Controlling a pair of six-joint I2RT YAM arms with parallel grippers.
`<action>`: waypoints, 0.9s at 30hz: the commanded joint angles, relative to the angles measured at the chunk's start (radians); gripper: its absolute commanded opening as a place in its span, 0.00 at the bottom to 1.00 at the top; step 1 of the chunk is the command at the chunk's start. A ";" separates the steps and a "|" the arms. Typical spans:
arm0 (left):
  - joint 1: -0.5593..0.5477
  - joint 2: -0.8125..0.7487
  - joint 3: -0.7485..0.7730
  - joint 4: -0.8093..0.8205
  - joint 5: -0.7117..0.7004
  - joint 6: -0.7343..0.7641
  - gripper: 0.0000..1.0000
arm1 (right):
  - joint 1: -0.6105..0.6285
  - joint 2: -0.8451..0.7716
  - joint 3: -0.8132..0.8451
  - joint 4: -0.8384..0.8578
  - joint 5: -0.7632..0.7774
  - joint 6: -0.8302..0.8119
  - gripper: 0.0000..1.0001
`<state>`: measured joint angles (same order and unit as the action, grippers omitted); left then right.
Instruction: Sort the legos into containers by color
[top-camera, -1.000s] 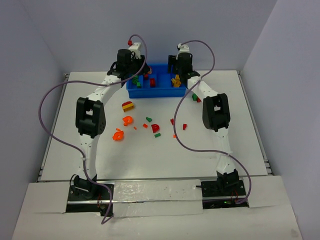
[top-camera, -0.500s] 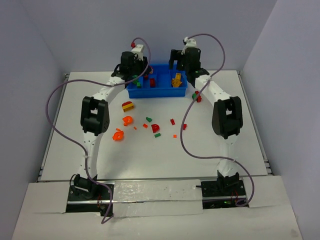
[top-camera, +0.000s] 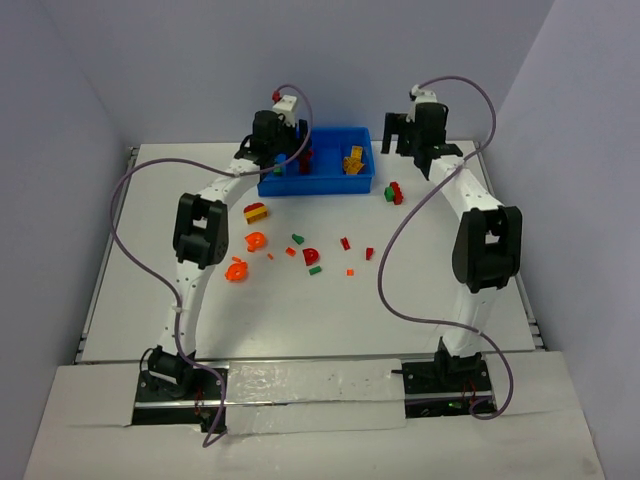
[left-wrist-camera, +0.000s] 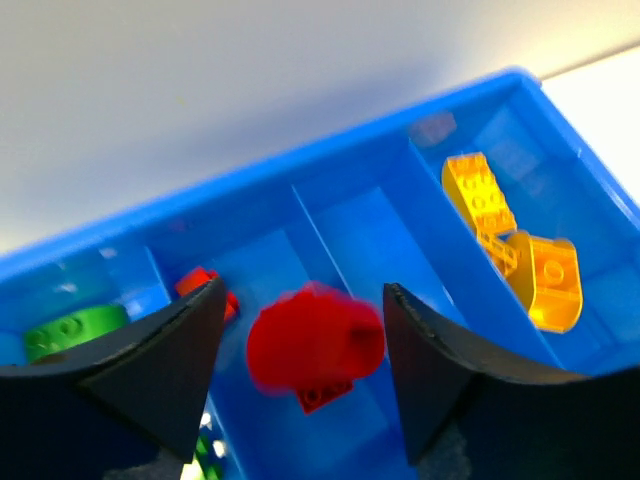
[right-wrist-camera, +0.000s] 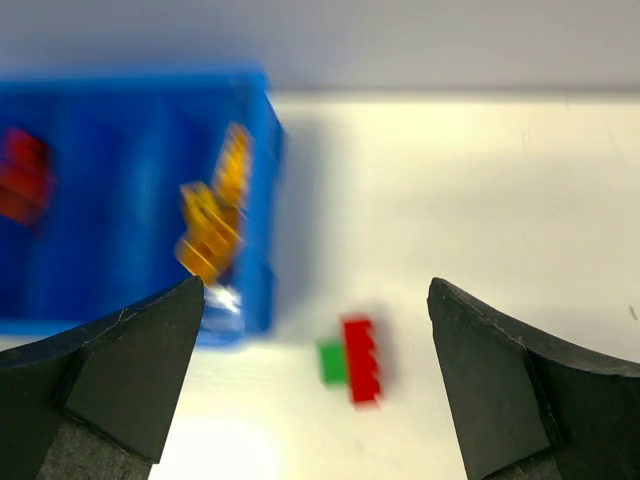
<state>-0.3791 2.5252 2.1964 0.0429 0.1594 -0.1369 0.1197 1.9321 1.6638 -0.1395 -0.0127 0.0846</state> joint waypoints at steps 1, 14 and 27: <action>-0.004 -0.029 0.072 0.079 -0.034 0.045 0.77 | -0.032 -0.090 -0.072 -0.132 -0.015 -0.125 0.97; -0.018 -0.341 -0.184 0.044 0.037 0.061 0.79 | -0.048 -0.047 -0.080 -0.312 -0.059 -0.236 0.81; -0.009 -0.627 -0.473 -0.109 0.196 0.046 0.76 | -0.063 0.042 -0.001 -0.377 -0.115 -0.303 0.61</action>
<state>-0.3901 1.9635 1.7937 -0.0277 0.2948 -0.0704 0.0635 1.9408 1.6104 -0.4961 -0.1028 -0.2100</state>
